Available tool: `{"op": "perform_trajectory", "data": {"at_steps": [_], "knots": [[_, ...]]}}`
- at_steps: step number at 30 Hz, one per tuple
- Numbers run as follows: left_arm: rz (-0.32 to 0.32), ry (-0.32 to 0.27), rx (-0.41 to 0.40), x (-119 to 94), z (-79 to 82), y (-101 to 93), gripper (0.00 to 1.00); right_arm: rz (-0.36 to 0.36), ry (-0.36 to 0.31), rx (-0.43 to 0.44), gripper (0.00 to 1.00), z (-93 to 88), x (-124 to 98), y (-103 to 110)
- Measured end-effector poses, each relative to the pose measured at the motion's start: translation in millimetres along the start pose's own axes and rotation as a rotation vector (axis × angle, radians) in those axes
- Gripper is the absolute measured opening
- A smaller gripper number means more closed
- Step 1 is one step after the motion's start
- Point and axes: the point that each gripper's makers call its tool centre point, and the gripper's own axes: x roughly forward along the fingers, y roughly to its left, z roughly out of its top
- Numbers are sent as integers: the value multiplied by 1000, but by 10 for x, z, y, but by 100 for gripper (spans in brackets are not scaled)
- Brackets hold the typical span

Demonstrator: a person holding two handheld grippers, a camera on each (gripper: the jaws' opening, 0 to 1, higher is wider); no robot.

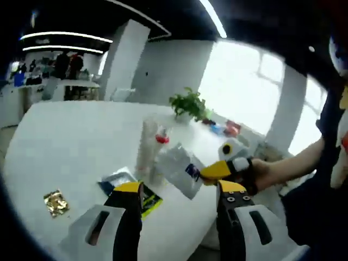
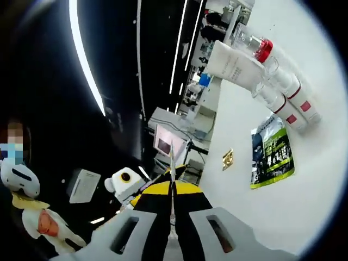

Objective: Arrange the skincare products in the storage area until every visible bottle or jar stands upright without overlapping.

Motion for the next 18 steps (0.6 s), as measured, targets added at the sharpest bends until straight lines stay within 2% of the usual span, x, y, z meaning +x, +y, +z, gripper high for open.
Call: {"op": "perform_trajectory", "data": {"at_steps": [3,6,10,13,16,18], "knots": [[-33,-57,-91,-32,30,-43,42,26,-23,20,1,-12,43,62],[-56,-77,-148,-44,11,-79,33,63,-77,62,1,22,110,160],[-103,-206,-314,-63,136,-129,29,78,-112,75,1,36,160,210],[-115,-260,-355,-83,188,-152,21,83,-123,58,1,-2,203,269],[-120,-263,-374,-87,161,-171,9,90,-139,68,1,-12,221,298],[-102,-272,-399,-93,151,-146,2,89,-139,58,1,-18,229,309]]}}
